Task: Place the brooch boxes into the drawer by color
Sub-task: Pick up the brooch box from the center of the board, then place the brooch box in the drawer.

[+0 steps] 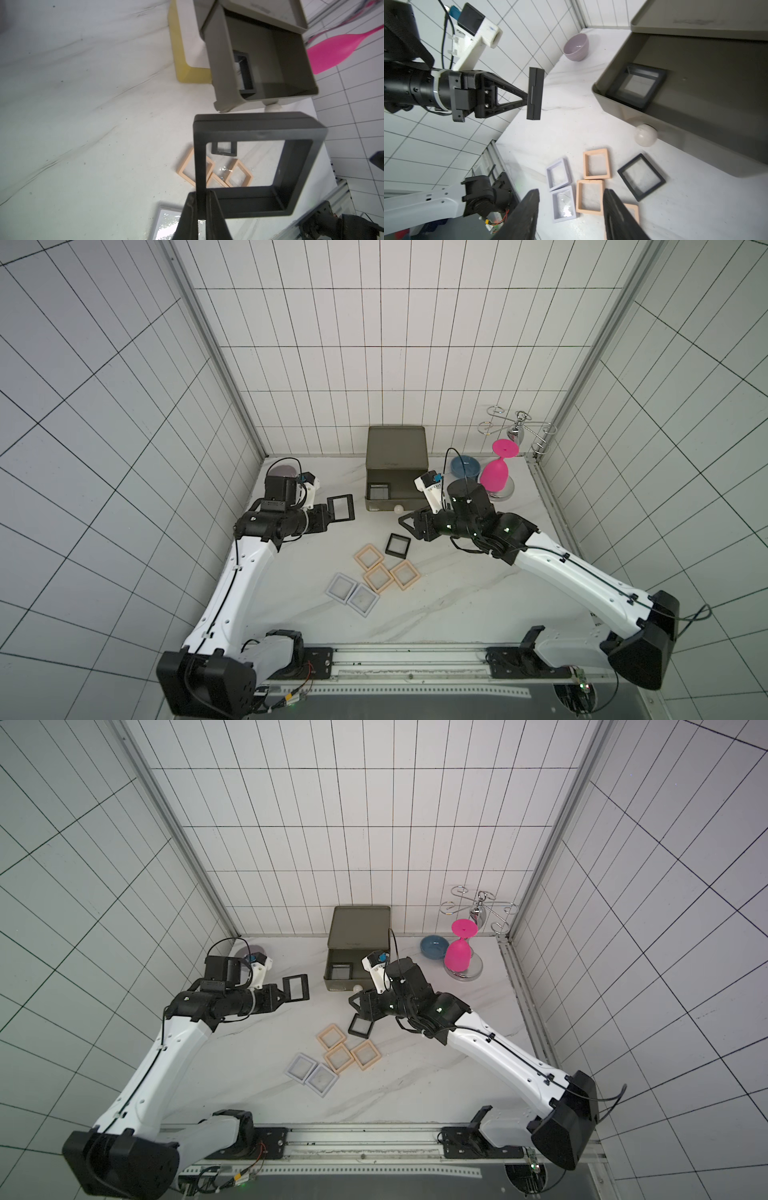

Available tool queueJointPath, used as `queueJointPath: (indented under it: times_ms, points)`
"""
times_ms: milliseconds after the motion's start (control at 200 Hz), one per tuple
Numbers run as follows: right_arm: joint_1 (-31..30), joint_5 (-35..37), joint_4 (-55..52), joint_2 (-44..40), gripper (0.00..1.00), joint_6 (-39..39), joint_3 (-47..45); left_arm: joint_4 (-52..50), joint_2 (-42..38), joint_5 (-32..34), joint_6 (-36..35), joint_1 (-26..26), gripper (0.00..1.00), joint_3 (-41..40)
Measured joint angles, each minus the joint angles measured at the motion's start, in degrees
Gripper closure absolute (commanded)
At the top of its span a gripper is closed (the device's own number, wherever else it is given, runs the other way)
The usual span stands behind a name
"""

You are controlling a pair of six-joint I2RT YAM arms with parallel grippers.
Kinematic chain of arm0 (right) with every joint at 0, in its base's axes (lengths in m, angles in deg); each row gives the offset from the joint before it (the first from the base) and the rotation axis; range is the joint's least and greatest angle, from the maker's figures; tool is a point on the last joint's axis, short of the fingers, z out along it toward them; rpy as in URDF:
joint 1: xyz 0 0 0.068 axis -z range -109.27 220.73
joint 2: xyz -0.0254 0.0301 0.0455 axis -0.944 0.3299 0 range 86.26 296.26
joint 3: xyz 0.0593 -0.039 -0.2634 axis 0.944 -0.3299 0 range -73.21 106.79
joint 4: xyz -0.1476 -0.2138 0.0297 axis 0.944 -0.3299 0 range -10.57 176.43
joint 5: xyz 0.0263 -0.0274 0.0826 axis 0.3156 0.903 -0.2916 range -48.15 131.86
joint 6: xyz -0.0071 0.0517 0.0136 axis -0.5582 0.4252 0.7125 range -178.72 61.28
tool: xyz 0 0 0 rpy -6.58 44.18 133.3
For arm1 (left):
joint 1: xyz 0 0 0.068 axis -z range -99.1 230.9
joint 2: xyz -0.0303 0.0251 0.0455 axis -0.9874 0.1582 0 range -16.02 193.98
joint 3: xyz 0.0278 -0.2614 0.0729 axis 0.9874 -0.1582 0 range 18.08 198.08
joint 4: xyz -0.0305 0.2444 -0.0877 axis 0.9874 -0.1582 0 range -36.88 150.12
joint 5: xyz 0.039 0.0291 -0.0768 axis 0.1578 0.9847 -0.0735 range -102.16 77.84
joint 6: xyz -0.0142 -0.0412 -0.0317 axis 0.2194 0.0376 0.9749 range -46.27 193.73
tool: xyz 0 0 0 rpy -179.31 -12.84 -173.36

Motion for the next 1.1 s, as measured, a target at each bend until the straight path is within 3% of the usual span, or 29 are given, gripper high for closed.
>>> queueJointPath:
  times_ms: [230, 685, 1099]
  points:
    - [-1.2, -3.2, 3.2, 4.9, 0.42, 3.0, 6.1, -0.2, -2.6, -6.0, -1.2, 0.0, 1.00, 1.6]
    - [-5.2, -1.0, 2.4, 14.5, 0.41, 4.9, 17.8, -0.7, -2.7, -7.1, -1.7, 0.1, 1.00, 1.7]
    - [-6.0, 0.3, 0.3, 19.3, 0.52, 6.8, 21.4, -1.6, -2.8, -6.5, -2.2, 0.1, 1.00, 1.7]
